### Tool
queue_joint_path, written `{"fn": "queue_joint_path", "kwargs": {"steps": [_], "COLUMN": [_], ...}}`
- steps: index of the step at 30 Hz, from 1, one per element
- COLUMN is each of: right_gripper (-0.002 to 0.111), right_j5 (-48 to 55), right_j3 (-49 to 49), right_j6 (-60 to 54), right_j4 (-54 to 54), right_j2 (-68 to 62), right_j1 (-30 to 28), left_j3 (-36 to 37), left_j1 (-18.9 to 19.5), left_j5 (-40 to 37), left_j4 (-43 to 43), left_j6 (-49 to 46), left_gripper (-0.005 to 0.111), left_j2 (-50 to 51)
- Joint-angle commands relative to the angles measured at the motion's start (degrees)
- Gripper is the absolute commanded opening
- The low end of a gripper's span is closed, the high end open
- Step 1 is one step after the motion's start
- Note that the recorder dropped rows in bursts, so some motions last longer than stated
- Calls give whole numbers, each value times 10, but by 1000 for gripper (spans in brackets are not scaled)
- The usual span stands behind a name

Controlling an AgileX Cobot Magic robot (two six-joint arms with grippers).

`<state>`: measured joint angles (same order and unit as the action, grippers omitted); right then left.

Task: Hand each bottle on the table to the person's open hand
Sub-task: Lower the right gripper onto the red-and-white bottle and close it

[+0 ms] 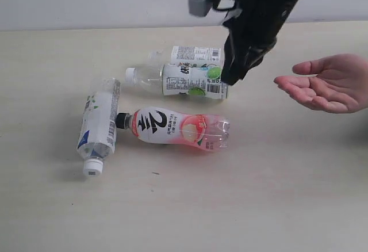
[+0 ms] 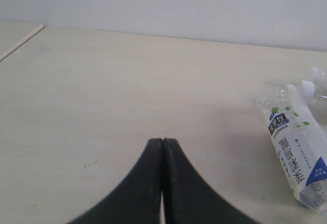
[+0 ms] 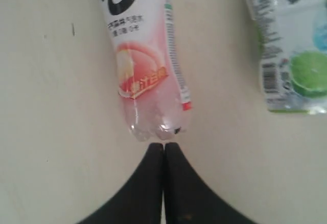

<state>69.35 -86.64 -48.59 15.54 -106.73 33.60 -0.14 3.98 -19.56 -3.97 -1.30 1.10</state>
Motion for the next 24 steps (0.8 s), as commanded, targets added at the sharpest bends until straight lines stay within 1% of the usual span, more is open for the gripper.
{"fn": "queue_joint_path", "kwargs": {"steps": [1, 3, 5, 9, 11, 12, 15, 21, 24], "right_gripper": [9, 16, 30, 69, 82, 86, 91, 91, 91], "right_j5": [2, 2, -2, -38, -67, -83, -134, -162, -187], "right_j3": [-6, -6, -6, -6, -6, -6, -6, -6, -6], "right_j6": [-13, -13, -13, -13, -13, -13, -13, -10, 20], "right_j4": [-28, -30, -41, -52, -52, -52, -54, -67, -89], "right_j2": [-39, -52, -65, -87, -95, -99, -104, -122, -143], "right_j1": [57, 76, 96, 123, 135, 140, 151, 158, 158], "left_j3": [1, 1, 1, 1, 1, 1, 1, 1, 1], "left_j1": [-1, -1, -1, -1, -1, -1, -1, -1, -1], "left_j5": [6, 6, 6, 6, 6, 6, 6, 6, 6], "left_j4": [-1, -1, -1, -1, -1, -1, -1, -1, -1], "left_j6": [0, 0, 0, 0, 0, 0, 0, 0, 0], "left_gripper": [0, 0, 0, 0, 0, 0, 0, 0, 0], "left_j2": [2, 2, 2, 2, 2, 2, 2, 2, 2]}}
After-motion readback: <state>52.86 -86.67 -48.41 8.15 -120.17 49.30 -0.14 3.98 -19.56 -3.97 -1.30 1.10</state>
